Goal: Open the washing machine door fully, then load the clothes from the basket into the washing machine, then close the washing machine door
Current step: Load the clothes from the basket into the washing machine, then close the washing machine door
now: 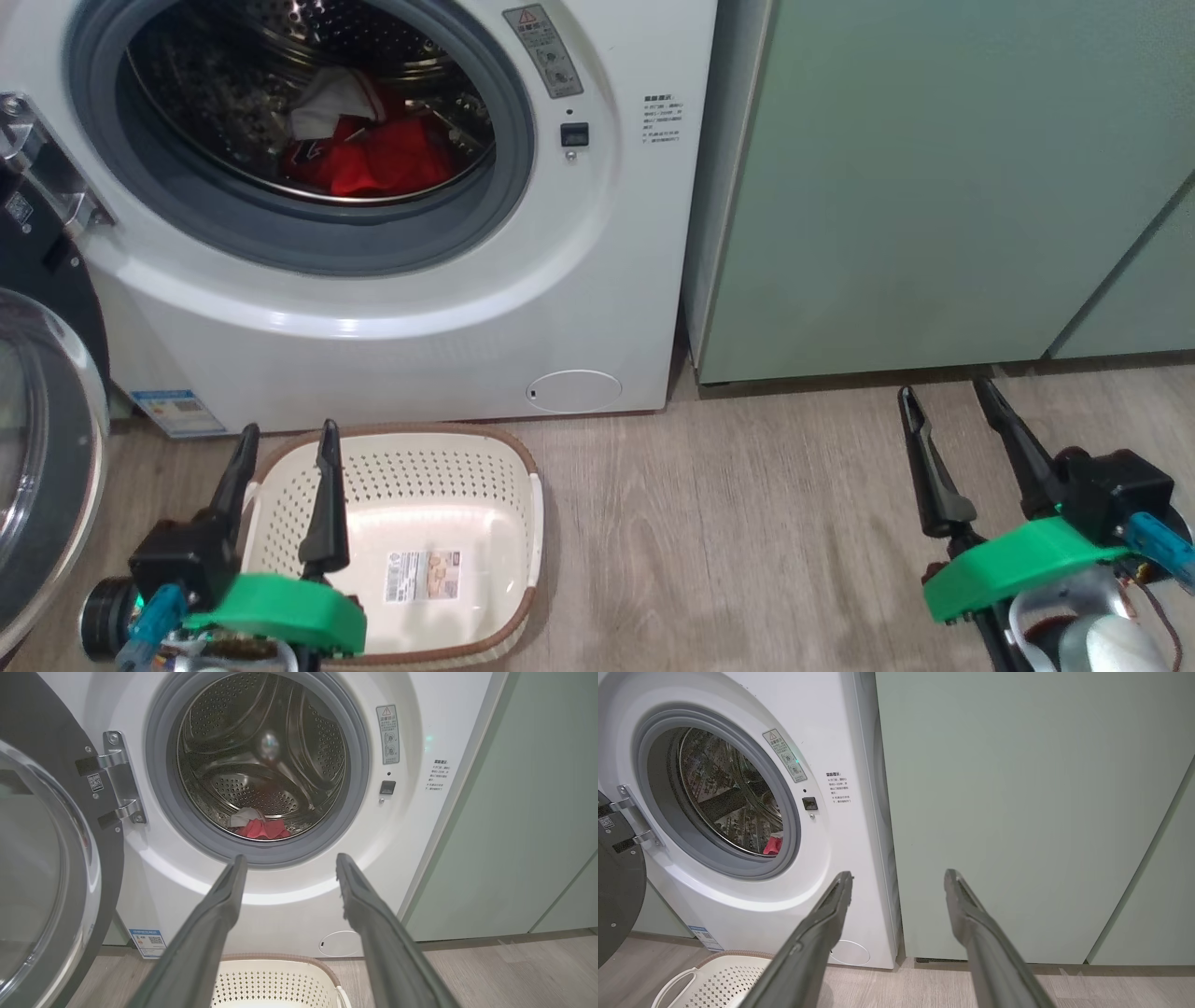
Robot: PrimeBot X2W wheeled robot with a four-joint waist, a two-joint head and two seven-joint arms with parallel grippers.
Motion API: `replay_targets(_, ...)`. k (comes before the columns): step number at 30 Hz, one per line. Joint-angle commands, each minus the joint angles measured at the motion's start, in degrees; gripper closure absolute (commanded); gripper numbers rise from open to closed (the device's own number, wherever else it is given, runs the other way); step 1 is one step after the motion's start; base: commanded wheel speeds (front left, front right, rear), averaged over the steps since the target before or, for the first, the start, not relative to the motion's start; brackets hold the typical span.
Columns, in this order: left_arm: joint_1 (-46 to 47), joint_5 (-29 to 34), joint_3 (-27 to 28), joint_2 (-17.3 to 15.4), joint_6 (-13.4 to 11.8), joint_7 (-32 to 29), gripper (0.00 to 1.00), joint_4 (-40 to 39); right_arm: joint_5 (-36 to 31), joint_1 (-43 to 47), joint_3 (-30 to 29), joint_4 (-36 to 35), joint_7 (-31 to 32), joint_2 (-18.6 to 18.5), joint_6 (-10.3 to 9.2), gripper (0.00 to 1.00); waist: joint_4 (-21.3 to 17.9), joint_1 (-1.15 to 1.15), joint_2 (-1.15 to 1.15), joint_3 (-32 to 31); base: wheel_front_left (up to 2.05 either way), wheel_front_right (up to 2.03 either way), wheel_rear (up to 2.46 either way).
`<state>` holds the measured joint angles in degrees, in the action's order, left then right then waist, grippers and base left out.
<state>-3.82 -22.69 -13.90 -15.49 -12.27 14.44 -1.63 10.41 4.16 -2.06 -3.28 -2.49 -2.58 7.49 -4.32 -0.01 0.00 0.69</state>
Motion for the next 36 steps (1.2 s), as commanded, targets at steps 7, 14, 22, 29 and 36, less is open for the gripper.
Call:
replay_targets(7,1.9,0.1,1.8,-0.9,-0.4,0.0,0.0,-1.4,0.1,-1.2,1.0,-2.0,-0.1,-0.3,0.0,0.0,0.1,0.01,0.0,-0.4,0.0,0.0,0.0)
replay_targets(14,1.7,0.1,1.6,-1.1,-0.9,-0.4,0.0,-1.6,0.4,-1.1,1.3,-1.8,-0.4,-0.3,0.0,0.0,0.1,0.01,0.0,-0.5,0.0,0.0,0.0)
replay_targets(22,1.6,0.0,1.4,-1.2,-1.1,-0.5,0.0,-2.2,0.5,-0.9,1.2,-1.8,-0.7,-0.3,0.0,0.0,0.0,0.01,0.0,-0.6,-0.34,0.34,0.0)
replay_targets(29,1.5,-0.2,1.2,-1.2,-1.1,-0.4,0.0,-2.8,0.5,-1.0,1.1,-1.9,-0.6,-0.3,0.0,0.0,0.1,0.01,0.0,-0.5,-1.43,1.43,0.0)
replay_targets(36,1.6,-0.1,0.9,-1.7,-1.0,-0.4,0.0,-3.2,0.7,-1.0,1.1,-2.0,-0.7,-0.3,0.0,0.0,0.0,0.01,0.0,-0.3,-2.11,2.11,0.0)
